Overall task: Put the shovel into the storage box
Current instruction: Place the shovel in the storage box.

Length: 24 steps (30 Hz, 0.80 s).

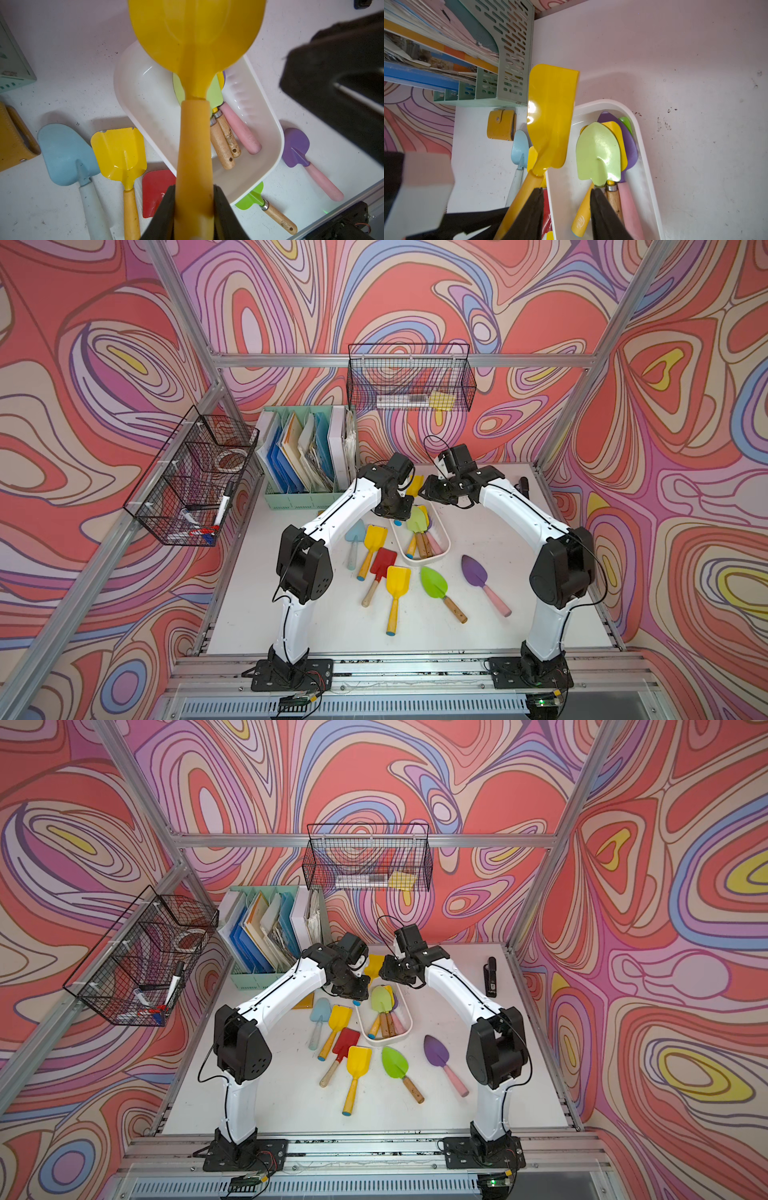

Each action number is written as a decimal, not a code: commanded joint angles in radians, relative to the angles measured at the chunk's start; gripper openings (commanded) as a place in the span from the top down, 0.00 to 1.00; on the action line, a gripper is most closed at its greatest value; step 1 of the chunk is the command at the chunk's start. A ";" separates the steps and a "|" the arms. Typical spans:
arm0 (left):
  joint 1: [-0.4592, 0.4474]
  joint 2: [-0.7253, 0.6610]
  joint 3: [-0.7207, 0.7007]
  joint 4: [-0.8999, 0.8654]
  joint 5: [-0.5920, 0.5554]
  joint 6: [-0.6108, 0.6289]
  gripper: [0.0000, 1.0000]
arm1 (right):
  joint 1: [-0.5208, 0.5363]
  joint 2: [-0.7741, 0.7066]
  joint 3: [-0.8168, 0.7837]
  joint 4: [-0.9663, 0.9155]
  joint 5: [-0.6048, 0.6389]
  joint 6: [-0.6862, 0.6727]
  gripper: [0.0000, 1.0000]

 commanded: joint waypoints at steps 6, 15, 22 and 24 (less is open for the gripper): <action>-0.004 0.015 0.017 -0.009 -0.002 -0.008 1.00 | 0.009 0.065 0.045 0.026 0.037 0.047 0.62; -0.007 0.030 0.026 -0.013 0.017 -0.005 1.00 | 0.010 0.101 0.074 0.046 0.025 0.054 0.64; -0.009 0.025 0.024 -0.015 0.022 -0.004 1.00 | 0.009 0.139 0.103 0.033 0.023 0.049 0.71; -0.009 0.024 0.024 -0.012 0.026 -0.006 1.00 | 0.009 0.141 0.098 0.034 0.024 0.049 0.72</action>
